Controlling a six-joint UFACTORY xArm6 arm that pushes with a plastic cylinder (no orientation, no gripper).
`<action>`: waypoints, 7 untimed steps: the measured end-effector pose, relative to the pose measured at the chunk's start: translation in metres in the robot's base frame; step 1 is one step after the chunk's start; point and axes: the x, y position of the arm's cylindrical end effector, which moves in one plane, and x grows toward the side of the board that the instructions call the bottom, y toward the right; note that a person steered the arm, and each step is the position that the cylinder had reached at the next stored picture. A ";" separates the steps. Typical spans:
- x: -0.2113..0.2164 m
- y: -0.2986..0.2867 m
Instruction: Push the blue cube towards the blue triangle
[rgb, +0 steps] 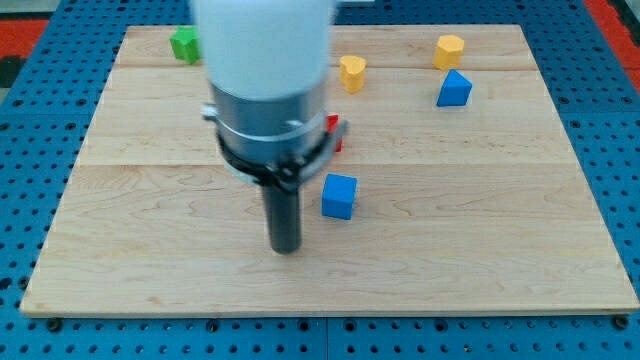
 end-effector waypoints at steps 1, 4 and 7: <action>-0.016 0.057; 0.012 0.139; -0.063 0.093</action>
